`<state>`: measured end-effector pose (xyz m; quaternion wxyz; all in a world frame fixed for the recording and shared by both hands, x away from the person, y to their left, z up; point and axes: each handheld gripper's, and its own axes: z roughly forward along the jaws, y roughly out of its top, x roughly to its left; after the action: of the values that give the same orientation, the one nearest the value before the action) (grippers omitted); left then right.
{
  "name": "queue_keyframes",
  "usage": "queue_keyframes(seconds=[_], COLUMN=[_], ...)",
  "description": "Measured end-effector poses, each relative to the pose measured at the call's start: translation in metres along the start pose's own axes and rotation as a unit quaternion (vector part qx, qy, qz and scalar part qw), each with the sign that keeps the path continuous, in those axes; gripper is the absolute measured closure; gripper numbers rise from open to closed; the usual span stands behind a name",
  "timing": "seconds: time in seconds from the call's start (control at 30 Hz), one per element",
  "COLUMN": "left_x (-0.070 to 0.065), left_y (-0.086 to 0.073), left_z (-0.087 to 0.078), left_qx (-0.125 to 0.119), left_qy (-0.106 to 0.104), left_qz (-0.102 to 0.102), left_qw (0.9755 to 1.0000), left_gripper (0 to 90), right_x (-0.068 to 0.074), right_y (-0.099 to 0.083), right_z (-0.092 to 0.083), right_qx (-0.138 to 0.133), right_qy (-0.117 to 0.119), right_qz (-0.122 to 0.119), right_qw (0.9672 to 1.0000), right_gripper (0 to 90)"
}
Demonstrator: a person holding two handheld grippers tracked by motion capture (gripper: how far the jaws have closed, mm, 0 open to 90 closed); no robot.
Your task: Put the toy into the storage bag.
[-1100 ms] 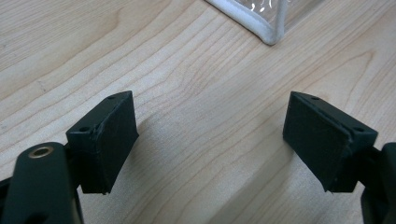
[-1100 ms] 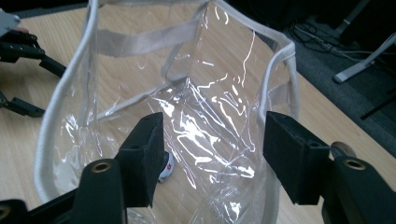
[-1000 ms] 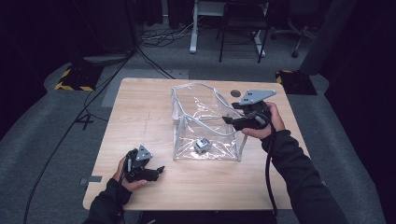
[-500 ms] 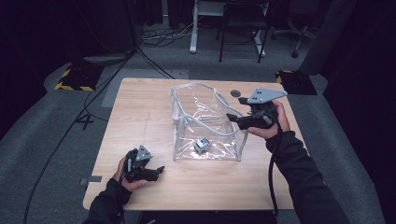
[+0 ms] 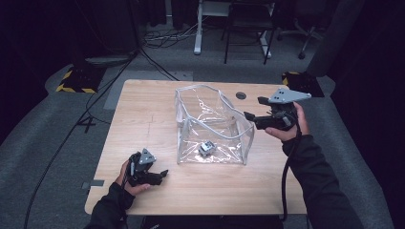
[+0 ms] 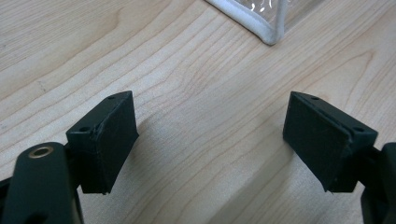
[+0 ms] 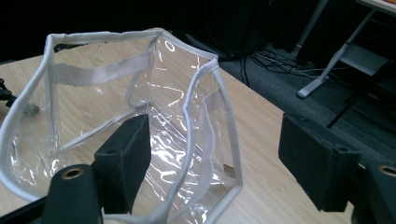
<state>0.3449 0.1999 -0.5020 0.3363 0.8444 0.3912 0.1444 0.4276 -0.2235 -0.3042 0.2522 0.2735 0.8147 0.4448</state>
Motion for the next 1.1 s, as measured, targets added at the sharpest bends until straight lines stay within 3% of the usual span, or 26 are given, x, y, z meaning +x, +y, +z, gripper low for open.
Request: queue_keyframes(seconds=[0.47, 1.1], left_x=[0.000, 0.000], left_y=[0.000, 0.000], left_z=[0.000, 0.000], left_qx=[-0.001, 0.000], left_qy=[0.000, 0.000], left_qz=[-0.001, 0.000], left_qw=[1.0000, 1.0000], left_gripper=[18.0, 18.0], right_x=[-0.016, -0.025], right_y=[-0.014, -0.041], right_z=[-0.020, -0.024], right_qx=[-0.012, 0.024], right_qy=[-0.029, -0.042], right_qz=[0.014, 0.010], right_qw=[0.9994, 0.9988], right_gripper=[27.5, 26.5])
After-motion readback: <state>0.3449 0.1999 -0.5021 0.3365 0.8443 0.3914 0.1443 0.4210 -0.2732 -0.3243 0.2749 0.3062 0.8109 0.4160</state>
